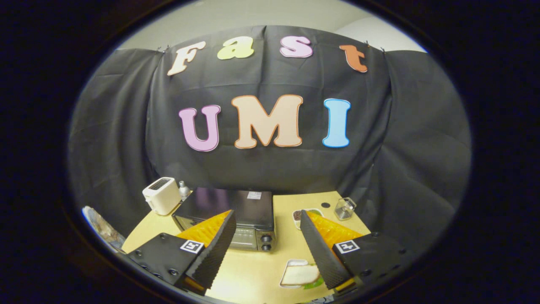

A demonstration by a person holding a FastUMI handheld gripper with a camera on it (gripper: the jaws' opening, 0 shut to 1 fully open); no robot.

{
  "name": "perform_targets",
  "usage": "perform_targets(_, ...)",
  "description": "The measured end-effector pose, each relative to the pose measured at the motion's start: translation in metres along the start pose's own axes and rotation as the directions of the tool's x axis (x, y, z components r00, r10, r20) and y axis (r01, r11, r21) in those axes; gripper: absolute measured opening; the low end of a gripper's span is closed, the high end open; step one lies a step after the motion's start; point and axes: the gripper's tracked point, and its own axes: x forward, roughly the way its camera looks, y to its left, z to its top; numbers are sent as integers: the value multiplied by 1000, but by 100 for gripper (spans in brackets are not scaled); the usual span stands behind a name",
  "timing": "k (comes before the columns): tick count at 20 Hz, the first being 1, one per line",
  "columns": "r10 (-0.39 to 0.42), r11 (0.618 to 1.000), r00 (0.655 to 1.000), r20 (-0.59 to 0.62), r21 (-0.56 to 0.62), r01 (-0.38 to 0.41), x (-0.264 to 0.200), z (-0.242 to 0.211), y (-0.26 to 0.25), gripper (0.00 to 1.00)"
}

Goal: Open the toaster oven, put the food inside, and close the toaster oven door.

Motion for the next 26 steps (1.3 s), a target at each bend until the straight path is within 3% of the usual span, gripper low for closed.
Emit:
perform_targets(12, 23, 999, 999, -43, -37, -25, 37, -43, 87, 97)
perform_targets(17, 79, 994, 997, -17, 82, -77, 73, -63, 140, 96)
perform_targets(21, 31, 983, 999, 36, 178, -37, 106, -78, 153, 96)
perform_targets(26, -18, 993, 996, 91, 121, 6, 148, -93, 159, 95)
